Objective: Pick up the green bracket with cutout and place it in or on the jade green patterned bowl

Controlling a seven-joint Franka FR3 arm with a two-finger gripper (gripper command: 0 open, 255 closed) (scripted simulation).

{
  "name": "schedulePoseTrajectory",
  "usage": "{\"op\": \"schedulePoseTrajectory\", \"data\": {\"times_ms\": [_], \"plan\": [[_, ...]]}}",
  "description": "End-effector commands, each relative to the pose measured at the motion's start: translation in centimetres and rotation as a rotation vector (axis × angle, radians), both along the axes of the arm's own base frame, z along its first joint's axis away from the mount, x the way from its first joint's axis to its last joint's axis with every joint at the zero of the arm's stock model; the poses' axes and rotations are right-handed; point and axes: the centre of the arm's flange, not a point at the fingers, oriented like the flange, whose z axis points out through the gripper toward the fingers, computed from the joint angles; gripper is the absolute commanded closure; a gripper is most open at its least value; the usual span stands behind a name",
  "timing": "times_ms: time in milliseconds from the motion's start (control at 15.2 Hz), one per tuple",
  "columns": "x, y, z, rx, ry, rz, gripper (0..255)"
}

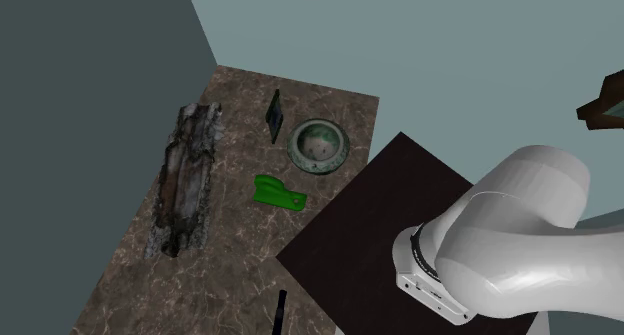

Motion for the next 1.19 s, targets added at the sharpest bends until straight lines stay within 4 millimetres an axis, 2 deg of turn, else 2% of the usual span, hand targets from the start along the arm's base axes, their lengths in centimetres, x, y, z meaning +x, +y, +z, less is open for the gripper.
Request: {"op": "schedulePoseTrajectory", "data": {"times_ms": [0,594,1122], "plan": [[0.0,0.0,0.0,0.000,0.000,0.000,0],[4.5,3.5,-10.6,-0.034,0.061,0.170,0],[7.4,6.8,-20.3,-0.065,0.115,0.321,0]]}}
